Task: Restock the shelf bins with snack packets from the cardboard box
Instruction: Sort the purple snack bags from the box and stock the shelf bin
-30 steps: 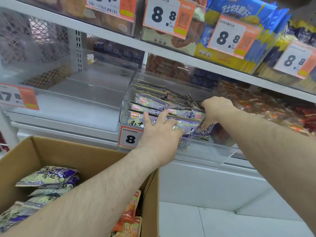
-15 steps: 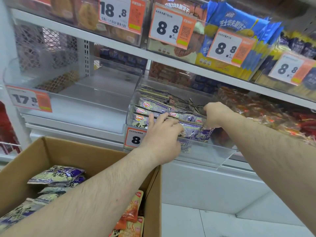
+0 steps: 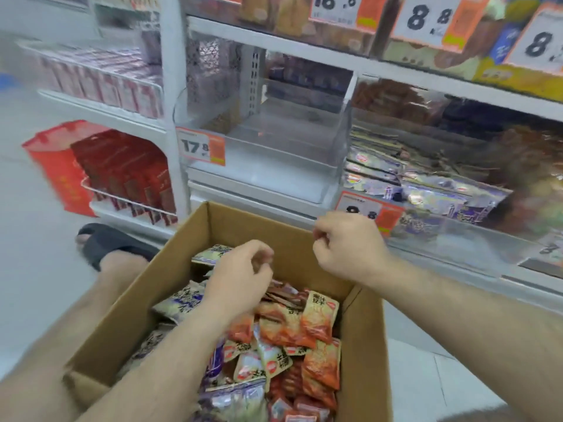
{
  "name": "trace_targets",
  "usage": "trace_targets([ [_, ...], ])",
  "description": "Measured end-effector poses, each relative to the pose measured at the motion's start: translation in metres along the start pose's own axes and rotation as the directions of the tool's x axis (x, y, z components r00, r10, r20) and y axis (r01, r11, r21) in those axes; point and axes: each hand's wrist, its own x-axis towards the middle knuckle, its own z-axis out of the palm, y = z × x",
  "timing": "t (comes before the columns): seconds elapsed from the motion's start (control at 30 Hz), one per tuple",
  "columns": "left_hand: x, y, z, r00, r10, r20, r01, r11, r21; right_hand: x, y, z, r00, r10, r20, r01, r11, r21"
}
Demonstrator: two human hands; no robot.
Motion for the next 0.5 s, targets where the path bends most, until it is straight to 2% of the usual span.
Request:
trace_targets([
  [0.03,-0.006,-0.014,-0.009,0.997,-0.077,-0.002,0.077,0.997,0.004,0.001,-0.011,0.017,0.990,-0.001,0.142,0.000,1.000,0.003],
  [0.1,-0.017,-0.038,-0.024,0.976,-0.215,-0.025,0.215,0.977,-0.017,0.004,-0.024,0.051,0.918,0.057,0.394,-0.048,0.998,-0.034],
  [0.17,-0.025,-0.054,-0.035,0.951,-0.307,-0.047,0.304,0.951,-0.057,0.010,-0.034,0.083,0.837,0.183,0.515,-0.192,0.981,-0.037],
  [0.27,-0.032,-0.066,-0.046,0.916,-0.398,-0.047,0.391,0.914,-0.112,0.017,-0.049,0.128,0.750,0.381,0.541,-0.497,0.864,0.081],
  [0.33,-0.032,-0.070,-0.051,0.900,-0.435,-0.025,0.430,0.895,-0.119,0.018,-0.060,0.156,0.710,0.436,0.553,-0.590,0.797,0.130],
  [0.5,-0.024,-0.077,-0.056,0.858,-0.513,0.022,0.508,0.842,-0.180,0.020,-0.075,0.211,0.765,0.375,0.524,-0.492,0.865,0.101],
])
